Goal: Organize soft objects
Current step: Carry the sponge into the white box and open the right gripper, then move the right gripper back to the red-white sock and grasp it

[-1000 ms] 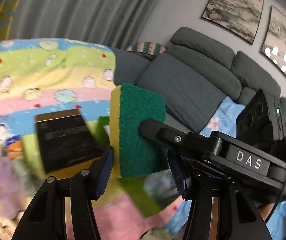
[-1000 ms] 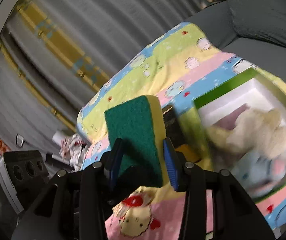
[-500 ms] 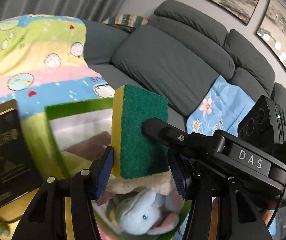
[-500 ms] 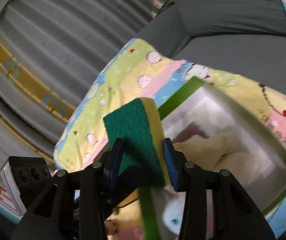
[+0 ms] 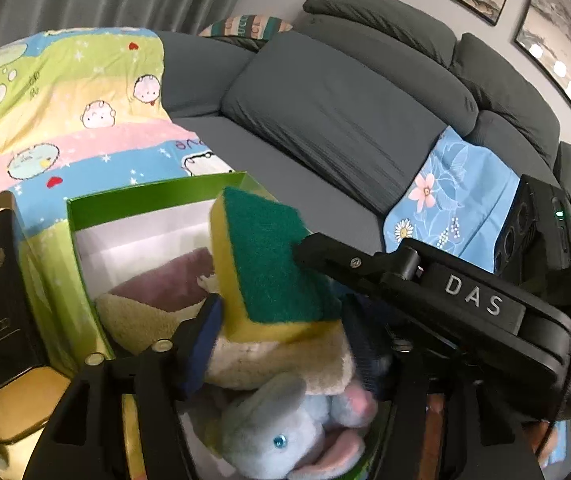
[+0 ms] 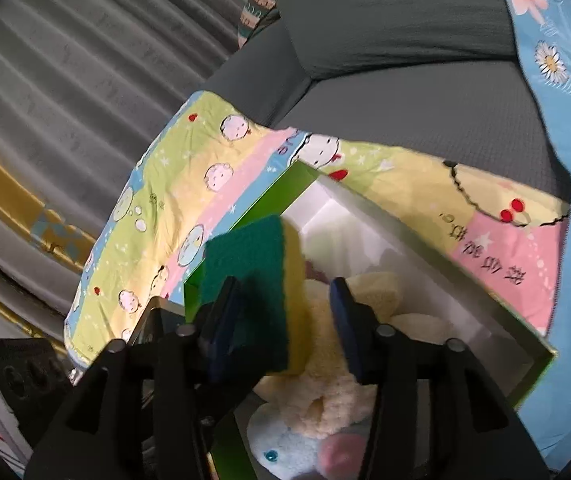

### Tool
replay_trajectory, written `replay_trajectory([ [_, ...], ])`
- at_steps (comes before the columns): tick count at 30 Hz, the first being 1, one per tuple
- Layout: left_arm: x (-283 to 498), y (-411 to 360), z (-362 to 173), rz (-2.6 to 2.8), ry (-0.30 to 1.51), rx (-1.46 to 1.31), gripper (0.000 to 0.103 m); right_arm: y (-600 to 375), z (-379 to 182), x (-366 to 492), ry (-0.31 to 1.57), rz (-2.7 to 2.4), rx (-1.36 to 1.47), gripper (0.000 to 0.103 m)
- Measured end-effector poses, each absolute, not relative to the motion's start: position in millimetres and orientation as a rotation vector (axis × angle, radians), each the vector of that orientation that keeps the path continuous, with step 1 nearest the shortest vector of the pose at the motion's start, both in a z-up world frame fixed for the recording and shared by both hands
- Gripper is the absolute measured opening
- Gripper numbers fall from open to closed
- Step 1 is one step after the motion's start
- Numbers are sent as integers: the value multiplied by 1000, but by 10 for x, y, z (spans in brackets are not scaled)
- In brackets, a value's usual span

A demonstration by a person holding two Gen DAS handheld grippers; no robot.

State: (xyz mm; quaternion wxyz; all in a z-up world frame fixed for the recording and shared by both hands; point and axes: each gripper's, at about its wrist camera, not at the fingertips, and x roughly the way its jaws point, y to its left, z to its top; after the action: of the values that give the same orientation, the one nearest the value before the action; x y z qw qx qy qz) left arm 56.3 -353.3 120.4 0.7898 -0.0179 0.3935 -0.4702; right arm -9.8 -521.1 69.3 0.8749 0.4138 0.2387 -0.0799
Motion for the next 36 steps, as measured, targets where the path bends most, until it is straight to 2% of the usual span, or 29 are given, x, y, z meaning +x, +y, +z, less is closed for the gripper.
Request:
replay_trajectory([
  [6, 521, -3289, 1333, -991, 818, -79, 69, -5248, 725, -300, 469, -238, 852, 81],
  [7, 510, -3239, 1367, -990, 819, -89, 71, -5252, 736, -328, 463, -241, 848, 83],
  [8, 497, -3198, 1390, -991, 816, -97, 78, -5251, 751, -355, 457, -239, 843, 84],
  [10, 450, -3078, 1441, -989, 788, -114, 81, -5231, 776, -406, 448, -231, 831, 88],
  [19, 233, -2320, 1580, -861, 760, -155, 82, -4954, 910, -556, 470, -237, 690, 96],
  [22, 117, -2021, 1604, -810, 754, -154, 86, -4850, 975, -642, 464, -224, 653, 97],
  [24, 38, -1803, 1592, -756, 751, -161, 89, -4759, 999, -707, 466, -212, 639, 98],
  [36, -302, -719, 1367, -508, 804, -214, 89, -3877, 1196, -852, 532, -104, 473, 102],
])
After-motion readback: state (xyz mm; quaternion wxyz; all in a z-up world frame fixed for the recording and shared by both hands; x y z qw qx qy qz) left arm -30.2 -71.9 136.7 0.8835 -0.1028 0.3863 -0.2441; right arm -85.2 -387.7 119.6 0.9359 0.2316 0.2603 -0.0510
